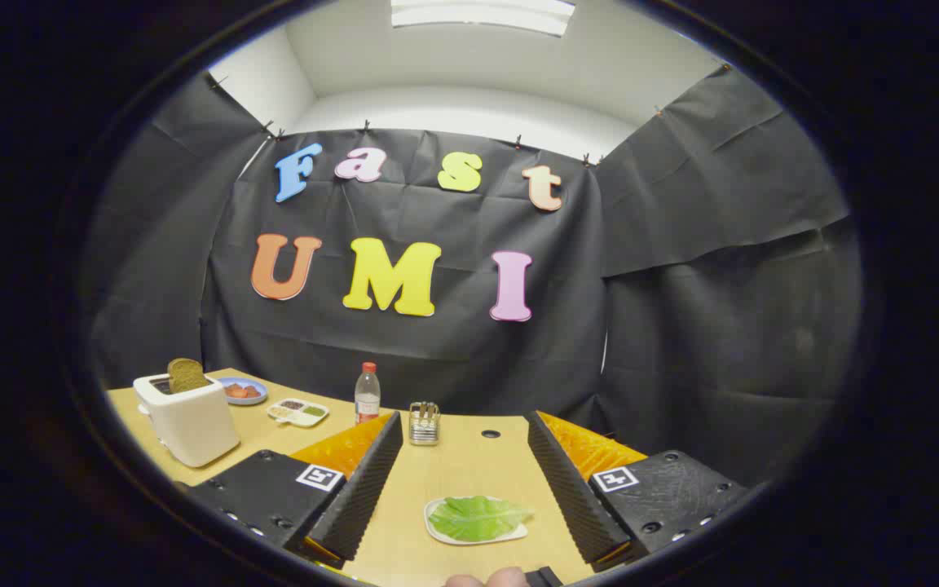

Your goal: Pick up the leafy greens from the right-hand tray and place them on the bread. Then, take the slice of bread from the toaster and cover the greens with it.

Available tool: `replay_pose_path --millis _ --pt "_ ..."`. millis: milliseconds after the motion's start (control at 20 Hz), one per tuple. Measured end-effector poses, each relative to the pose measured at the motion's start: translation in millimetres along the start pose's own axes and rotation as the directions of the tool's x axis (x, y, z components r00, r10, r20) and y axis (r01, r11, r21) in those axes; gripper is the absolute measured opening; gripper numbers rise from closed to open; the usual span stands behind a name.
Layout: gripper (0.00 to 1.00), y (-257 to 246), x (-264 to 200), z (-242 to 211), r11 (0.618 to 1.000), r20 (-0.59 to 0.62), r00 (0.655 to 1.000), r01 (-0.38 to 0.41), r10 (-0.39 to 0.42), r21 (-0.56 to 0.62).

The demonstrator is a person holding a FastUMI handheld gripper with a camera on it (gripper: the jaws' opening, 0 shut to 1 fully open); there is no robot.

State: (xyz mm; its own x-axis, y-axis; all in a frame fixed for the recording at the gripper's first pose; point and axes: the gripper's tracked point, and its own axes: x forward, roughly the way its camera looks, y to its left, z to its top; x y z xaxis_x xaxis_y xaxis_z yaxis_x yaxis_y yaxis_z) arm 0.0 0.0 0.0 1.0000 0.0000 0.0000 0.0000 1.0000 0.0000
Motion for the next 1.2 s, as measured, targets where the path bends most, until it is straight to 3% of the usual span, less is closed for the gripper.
replay_pose_path --millis 800,1200 --pt "0.95 8 0 2 0.999 0.009 0.999 -0.036 0.036 -0.019" --pt "0.95 -20 6 -9 1.0 0.005 1.0 -0.007 0.008 -0.018"
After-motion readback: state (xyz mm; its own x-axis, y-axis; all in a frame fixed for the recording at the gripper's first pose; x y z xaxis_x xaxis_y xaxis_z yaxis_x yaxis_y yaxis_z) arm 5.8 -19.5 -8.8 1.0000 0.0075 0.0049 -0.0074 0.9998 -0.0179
